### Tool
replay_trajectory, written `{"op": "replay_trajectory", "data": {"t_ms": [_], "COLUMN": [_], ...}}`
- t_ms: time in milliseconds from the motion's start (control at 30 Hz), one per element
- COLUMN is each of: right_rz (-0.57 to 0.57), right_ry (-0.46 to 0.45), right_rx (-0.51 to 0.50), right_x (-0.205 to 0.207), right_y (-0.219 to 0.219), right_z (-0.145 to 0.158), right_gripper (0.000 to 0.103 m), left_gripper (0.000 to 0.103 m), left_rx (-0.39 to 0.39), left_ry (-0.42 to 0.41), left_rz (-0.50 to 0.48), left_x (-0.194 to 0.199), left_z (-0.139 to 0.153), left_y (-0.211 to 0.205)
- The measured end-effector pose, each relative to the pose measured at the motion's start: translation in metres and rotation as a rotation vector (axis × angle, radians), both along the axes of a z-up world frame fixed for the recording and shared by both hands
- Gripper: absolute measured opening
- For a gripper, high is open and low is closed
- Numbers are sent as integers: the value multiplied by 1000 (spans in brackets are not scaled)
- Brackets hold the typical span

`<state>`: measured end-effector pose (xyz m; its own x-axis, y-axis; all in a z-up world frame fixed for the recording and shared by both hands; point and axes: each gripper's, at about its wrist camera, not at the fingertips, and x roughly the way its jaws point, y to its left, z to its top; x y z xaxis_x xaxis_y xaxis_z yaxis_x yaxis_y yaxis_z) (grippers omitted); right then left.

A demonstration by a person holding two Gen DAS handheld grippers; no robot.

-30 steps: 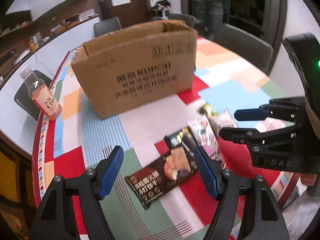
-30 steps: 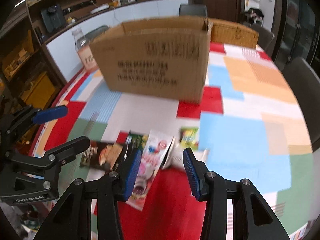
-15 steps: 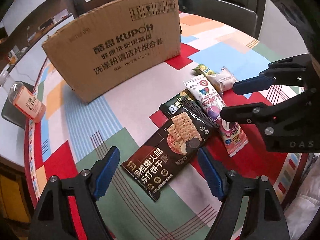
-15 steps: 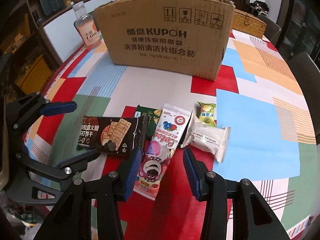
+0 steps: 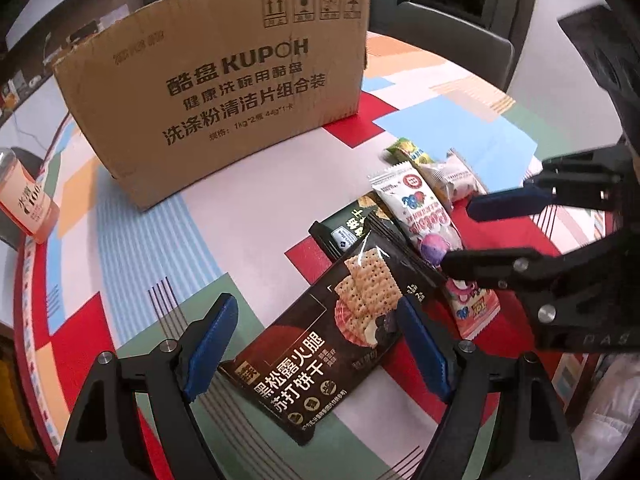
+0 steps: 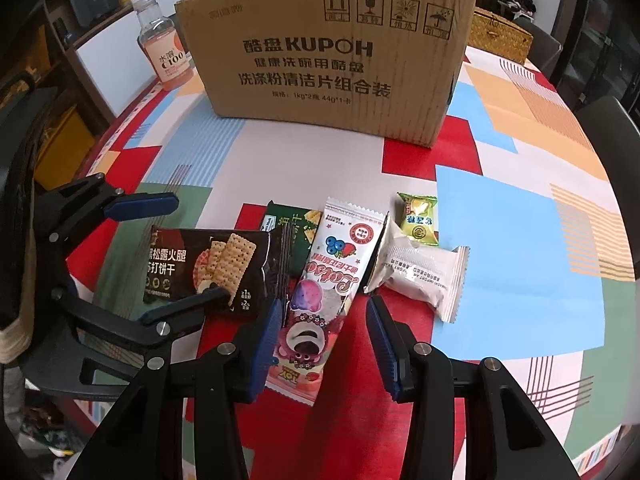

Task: Organize snacks
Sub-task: 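Lower the left gripper onto the dark cracker pack while right gripper lowers onto the pink candy bar, then close the left gripper on the dark cracker pack while right gripper closes on the pink candy bar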

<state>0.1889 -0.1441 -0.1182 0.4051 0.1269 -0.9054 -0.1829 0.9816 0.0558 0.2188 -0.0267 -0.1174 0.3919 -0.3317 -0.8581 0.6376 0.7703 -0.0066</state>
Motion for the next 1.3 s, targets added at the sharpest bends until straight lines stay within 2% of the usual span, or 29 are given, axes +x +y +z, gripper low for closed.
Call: {"op": "replay_trajectory", "data": {"t_ms": [167,267,433,900,967,1033,1133,1200,1300], "right_rz": [-17,-23,-29,-37,-41,-44,-50,-49,-44], "right_ry": [6,17,13,16,11,8,5,17,2], "right_rx": [-2,4,-3,0,-5,-4,-12,-10,-23], "right_x": [2,3,1,13,15,17,17,17,14], "right_y": [-1,-3,-4,-3,-2,-2,-4,-5,-4], "right_z": [-2,-4,-5,-15,-16,-16,-18,-21,-22], "right_gripper": [45,45,45,45,45,45,44,36,34], "left_gripper": [79,77,77,79,75,64,58,55,51], "left_rx": [-39,-33,18,23,2,-12,-49,-68,-102], "left_ry": [17,29,-2,26,41,41,62,73,89], "left_rz": [7,-17,-61,-51,-34,-11,29,59,107], "left_x": [3,-1,-10,-12,-10,-10,-10,-11,-12], "left_z": [-3,-6,-7,-17,-17,-14,-11,-11,-10], "left_y": [0,-2,-6,-14,-12,-9,-2,2,6]}}
